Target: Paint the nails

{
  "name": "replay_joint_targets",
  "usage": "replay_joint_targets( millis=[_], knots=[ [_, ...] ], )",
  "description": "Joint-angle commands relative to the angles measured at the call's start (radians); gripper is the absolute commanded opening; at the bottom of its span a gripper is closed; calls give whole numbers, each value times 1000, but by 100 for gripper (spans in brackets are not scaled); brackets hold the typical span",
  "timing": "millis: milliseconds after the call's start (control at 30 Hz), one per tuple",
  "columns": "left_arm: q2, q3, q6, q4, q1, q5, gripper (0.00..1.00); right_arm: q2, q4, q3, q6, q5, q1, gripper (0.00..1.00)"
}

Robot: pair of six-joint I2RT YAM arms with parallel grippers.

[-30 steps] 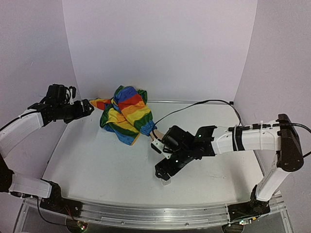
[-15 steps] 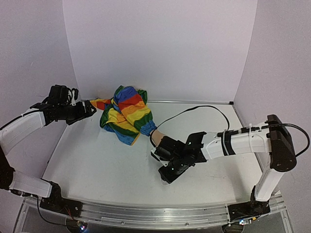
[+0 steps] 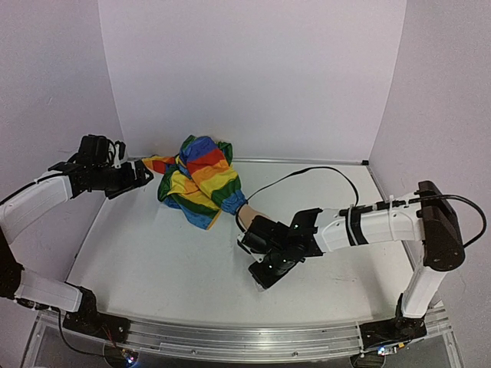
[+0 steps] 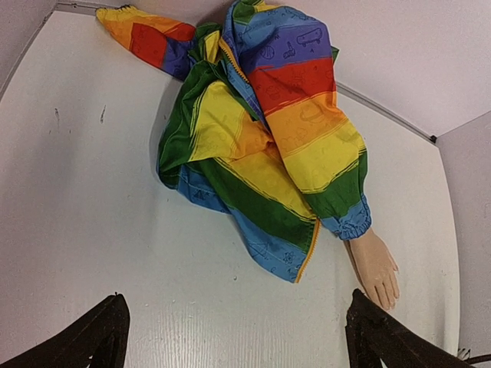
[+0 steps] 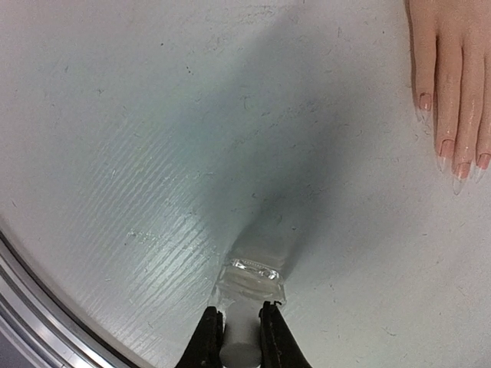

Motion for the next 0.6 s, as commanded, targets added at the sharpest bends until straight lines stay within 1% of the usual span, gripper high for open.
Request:
replay_joint_targets(
  millis=[0,100,200,267,400,500,567],
  knots=[
    [-6,56,7,-3,-5,22,100,3,-39,26,9,4,7,7],
    [5,76,13,1,-13,121,100,-19,-39,41,12,30,7,0],
    [30,116,46,2,-61,192,100,-40,-39,83,7,75,5,0],
    [41,137,75,1,-111,186,99,-39,-37,122,15,111,-5,0],
    [39,146,173,31,-216,85,99,-29,-11,183,42,114,-60,0],
    [19,90,281,125,-272,98,100,-14,21,230,70,89,-107,0],
    [-2,28,365,209,-293,151,99,-11,57,249,88,70,-128,0]
  ],
)
